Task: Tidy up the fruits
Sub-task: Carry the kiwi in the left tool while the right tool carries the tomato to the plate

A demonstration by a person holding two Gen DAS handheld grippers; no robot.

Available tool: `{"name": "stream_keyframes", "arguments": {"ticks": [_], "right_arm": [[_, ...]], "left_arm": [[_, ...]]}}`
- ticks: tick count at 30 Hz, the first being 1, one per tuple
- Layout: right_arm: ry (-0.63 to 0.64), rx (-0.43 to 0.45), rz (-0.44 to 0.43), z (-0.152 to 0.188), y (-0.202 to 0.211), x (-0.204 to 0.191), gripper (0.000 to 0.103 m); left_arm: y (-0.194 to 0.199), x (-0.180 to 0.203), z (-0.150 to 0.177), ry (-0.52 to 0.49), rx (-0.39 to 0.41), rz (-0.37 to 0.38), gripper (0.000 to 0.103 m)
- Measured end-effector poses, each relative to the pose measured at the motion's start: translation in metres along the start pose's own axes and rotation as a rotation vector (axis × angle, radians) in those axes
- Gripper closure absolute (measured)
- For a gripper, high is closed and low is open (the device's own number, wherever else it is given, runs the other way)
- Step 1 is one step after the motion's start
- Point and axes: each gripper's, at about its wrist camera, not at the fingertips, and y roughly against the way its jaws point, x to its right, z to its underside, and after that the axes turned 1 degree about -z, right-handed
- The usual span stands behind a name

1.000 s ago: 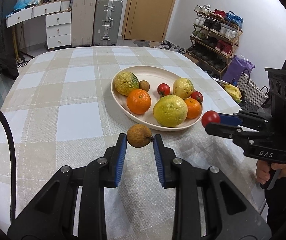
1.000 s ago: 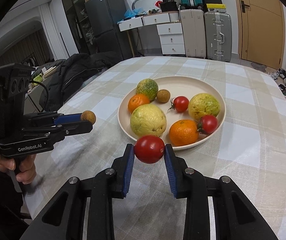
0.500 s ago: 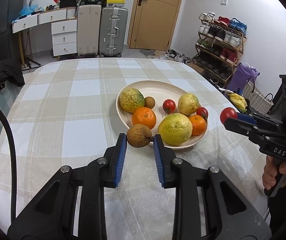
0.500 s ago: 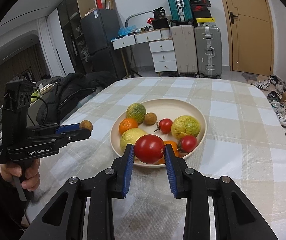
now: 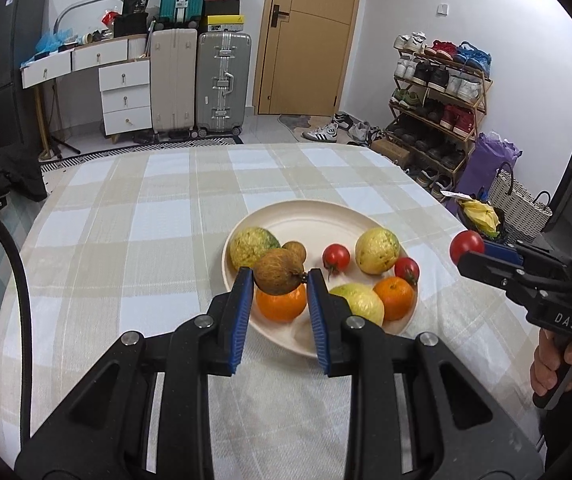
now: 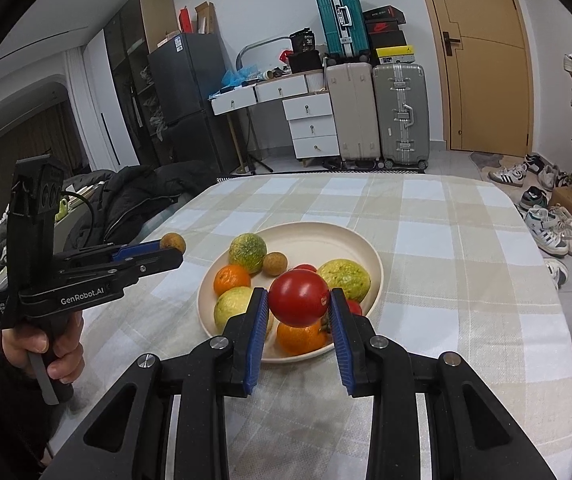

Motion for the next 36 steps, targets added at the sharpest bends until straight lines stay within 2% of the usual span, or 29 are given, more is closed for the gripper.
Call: {"name": "stream_keyframes", "arguments": {"ticks": [18,36], "right_arm": [[-0.006,-0.020,-0.021,-0.015,-0.034,-0.002,0.072],[-0.031,-0.091,-0.012,-0.001,-0.067,0.008,0.071]], "left_arm": [[-0.049,0.026,-0.021,-0.061,-0.014,0.020,0.078],[-0.080,0.022,-0.011,-0.052,-0.060,0.005,0.078]]}}
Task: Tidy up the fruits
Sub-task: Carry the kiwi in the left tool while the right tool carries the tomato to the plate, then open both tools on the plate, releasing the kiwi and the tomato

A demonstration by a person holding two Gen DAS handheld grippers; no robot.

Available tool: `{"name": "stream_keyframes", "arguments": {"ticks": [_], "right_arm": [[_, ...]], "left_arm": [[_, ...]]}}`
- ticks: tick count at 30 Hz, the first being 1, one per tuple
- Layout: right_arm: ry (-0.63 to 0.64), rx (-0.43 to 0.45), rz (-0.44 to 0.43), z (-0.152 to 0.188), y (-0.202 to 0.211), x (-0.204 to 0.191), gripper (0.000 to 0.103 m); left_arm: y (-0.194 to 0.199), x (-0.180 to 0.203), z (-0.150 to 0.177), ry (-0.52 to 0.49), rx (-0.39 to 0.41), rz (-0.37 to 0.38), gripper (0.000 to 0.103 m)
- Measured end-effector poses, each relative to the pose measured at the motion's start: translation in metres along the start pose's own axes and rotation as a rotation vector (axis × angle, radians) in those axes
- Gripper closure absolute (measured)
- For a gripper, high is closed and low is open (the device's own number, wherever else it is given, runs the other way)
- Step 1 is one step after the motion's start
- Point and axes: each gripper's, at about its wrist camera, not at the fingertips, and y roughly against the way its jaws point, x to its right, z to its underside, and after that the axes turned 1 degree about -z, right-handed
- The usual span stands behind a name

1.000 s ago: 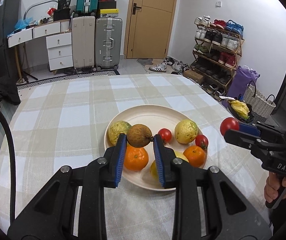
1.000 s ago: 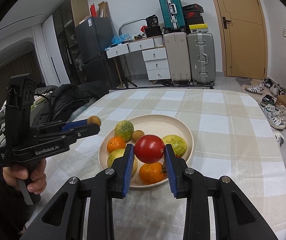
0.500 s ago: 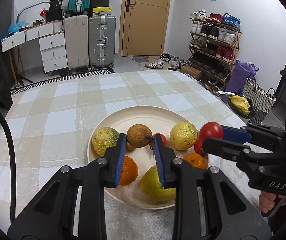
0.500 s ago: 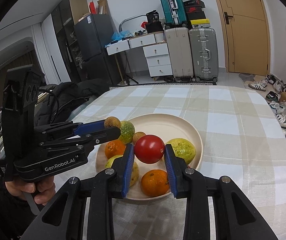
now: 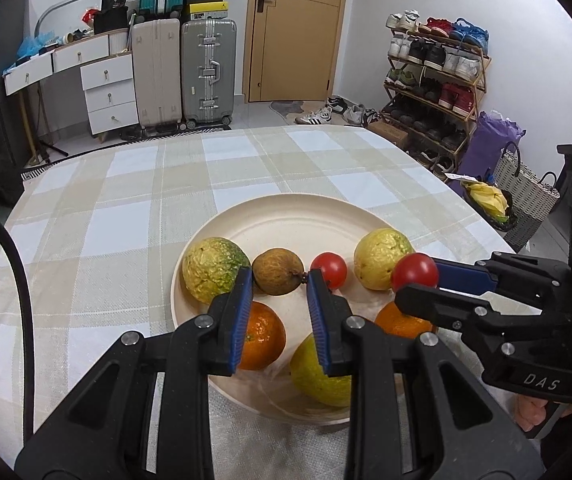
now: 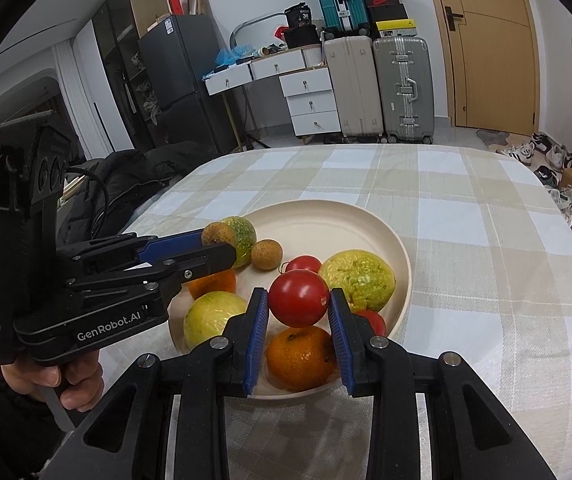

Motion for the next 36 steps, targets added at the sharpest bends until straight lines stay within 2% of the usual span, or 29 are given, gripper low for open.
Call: {"name": "stream_keyframes", "arguments": {"ticks": [6,21,34,36], "right_arm": [[0.003,-0.006,-0.004,0.002,-0.003,-0.001,0.071],[0.015,-0.027,-0.002,0.004,-0.014,-0.004,0.071],[0.011,-0.029,0.000,0.004,-0.014,-0.002,0.071],[0.013,-0.030,-0.003,0.005,-0.013,-0.002,0.069]], "left_arm": [[-0.007,0.005,0.003,-0.013,-0.019,0.004,0.078],[-0.006,0.016,0.007,-0.045,0.007,0.018,0.078],[-0.004,0.010,0.007,-0.022,0.003,0.005,0.078],[-0.003,0.009,0.007,-0.019,0.002,0.001,0.078]]}}
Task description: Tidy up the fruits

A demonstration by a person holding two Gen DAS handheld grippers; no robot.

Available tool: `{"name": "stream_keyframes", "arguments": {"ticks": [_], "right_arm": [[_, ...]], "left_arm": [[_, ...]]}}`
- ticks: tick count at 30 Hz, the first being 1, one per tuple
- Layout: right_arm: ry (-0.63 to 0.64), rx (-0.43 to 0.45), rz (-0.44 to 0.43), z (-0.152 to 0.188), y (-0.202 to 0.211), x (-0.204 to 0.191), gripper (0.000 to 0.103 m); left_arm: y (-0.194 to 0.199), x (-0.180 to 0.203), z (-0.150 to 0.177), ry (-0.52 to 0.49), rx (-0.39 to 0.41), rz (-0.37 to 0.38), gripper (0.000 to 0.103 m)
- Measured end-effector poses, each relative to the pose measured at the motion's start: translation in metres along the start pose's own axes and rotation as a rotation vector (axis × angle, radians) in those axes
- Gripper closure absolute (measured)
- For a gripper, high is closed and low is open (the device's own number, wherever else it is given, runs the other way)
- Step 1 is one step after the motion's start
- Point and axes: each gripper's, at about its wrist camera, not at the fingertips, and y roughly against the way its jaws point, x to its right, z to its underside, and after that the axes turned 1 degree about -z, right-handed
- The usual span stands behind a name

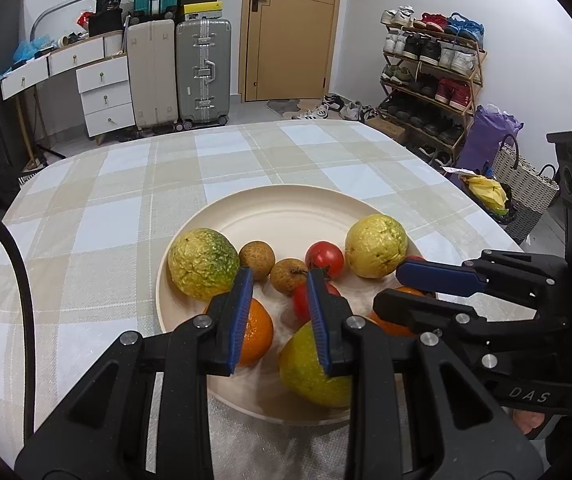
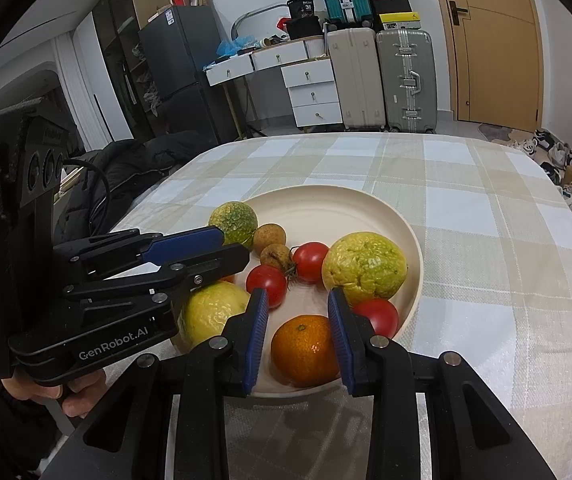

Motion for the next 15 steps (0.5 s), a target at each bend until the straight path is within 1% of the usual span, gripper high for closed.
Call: {"name": "stream_keyframes", "arguments": {"ticks": [2,3,4,5,6,7,8,9,10,11,13,15], "right_arm": [[0.007,0.012,-0.001,0.001,0.004,-0.002,0.059],[0.014,0.019,0.002,0.001,0.006,-0.003,0.057],[0.023,0.026,0.018,0.002,0.009,-0.004,0.052],[0.036,0.034,0.045,0.002,0.011,-0.006,0.044],[0.046,0.045,0.067,0.002,0.014,-0.008,0.037],[0.053,0.057,0.079,0.003,0.017,-0.009,0.022],[0.054,0.073,0.082,0.004,0.021,-0.008,0.017],[0.055,0.083,0.078,0.004,0.025,-0.008,0.016],[0.056,0.091,0.073,0.005,0.028,-0.008,0.014],[0.054,0.101,0.074,0.006,0.032,-0.007,0.008],[0.051,0.123,0.084,0.007,0.038,-0.008,0.000],[0.054,0.134,0.084,0.009,0.043,-0.007,0.000]], "left_arm": [[0.003,-0.002,0.000,0.008,0.000,0.003,0.076],[0.005,-0.004,0.001,0.013,0.002,0.001,0.072],[0.009,-0.006,0.001,0.021,0.009,-0.002,0.069],[0.012,-0.008,0.002,0.026,0.014,-0.007,0.061],[0.016,-0.010,0.003,0.032,0.023,-0.011,0.051],[0.021,-0.012,0.003,0.041,0.034,-0.013,0.045],[0.026,-0.015,0.004,0.053,0.047,-0.014,0.035],[0.032,-0.018,0.005,0.065,0.063,-0.014,0.027],[0.038,-0.020,0.006,0.074,0.078,-0.013,0.023],[0.043,-0.022,0.007,0.081,0.089,-0.013,0.019],[0.052,-0.025,0.010,0.090,0.106,-0.021,0.017],[0.061,-0.026,0.014,0.089,0.120,-0.039,0.011]]}}
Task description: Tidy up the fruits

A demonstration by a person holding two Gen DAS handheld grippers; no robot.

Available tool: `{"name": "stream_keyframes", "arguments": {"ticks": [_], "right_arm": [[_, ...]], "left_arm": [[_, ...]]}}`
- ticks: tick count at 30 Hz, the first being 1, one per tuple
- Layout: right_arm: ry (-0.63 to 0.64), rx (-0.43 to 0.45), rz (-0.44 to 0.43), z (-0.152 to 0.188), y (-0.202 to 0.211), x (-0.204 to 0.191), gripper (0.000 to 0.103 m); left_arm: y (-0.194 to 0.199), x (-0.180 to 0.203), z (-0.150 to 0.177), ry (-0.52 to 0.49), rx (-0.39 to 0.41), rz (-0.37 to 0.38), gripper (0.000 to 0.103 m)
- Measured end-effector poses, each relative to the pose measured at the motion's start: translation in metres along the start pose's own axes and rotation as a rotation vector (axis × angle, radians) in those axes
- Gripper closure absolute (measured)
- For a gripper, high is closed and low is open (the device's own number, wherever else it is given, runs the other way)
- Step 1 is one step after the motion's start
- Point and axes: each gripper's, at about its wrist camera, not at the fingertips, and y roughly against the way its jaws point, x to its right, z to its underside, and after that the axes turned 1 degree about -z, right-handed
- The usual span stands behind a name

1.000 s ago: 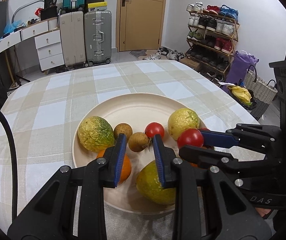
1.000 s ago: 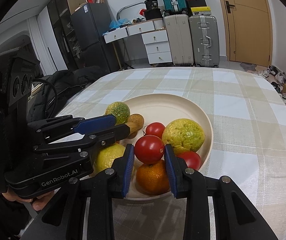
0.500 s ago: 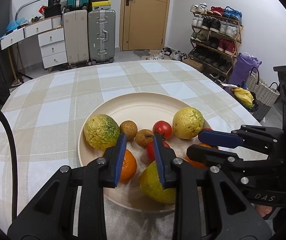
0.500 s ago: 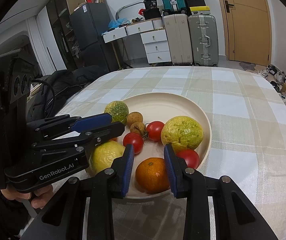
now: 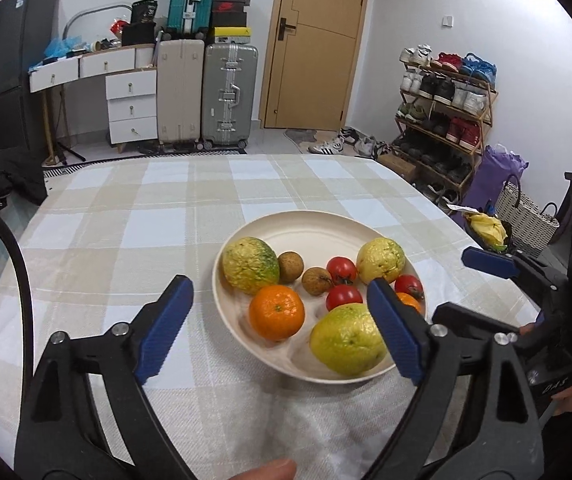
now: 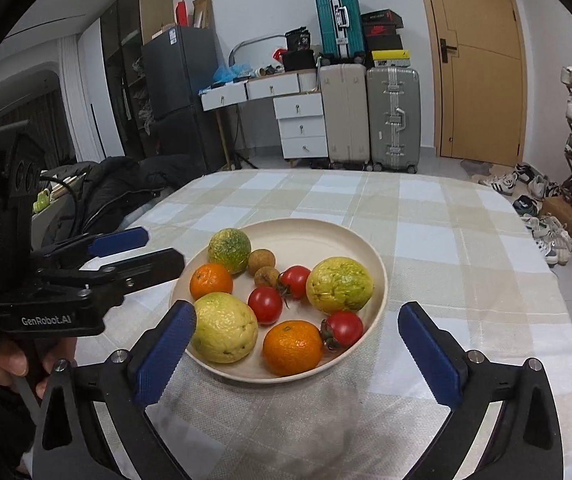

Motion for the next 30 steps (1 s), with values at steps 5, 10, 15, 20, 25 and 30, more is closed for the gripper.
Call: {"name": "stream_keyframes", "arguments": {"ticks": [5,10,15,20,25,30], "right_arm": [[0.009,0.053,-0.008,0.006,0.016,0.001,0.000],[0.025,0.092,-0.020,0.012,0.030,-0.002,0.000],[0.022,0.138,-0.037,0.019,0.040,-0.001,0.000],[0.013,0.172,-0.040,0.021,0.043,0.002,0.000],[0.019,0.199,-0.038,0.021,0.045,0.001,0.000],[0.039,0.210,-0.038,0.022,0.047,-0.002,0.000]], "left_arm": [[0.022,-0.002,0.010,-0.014,0.054,-0.028,0.001],[0.035,-0.007,0.023,0.008,0.094,-0.032,0.001],[0.044,-0.006,0.030,0.000,0.130,-0.063,0.001],[0.050,-0.005,0.033,-0.007,0.159,-0.062,0.001],[0.053,-0.001,0.033,-0.022,0.173,-0.060,0.001],[0.054,0.002,0.034,-0.035,0.179,-0.058,0.001]]}}
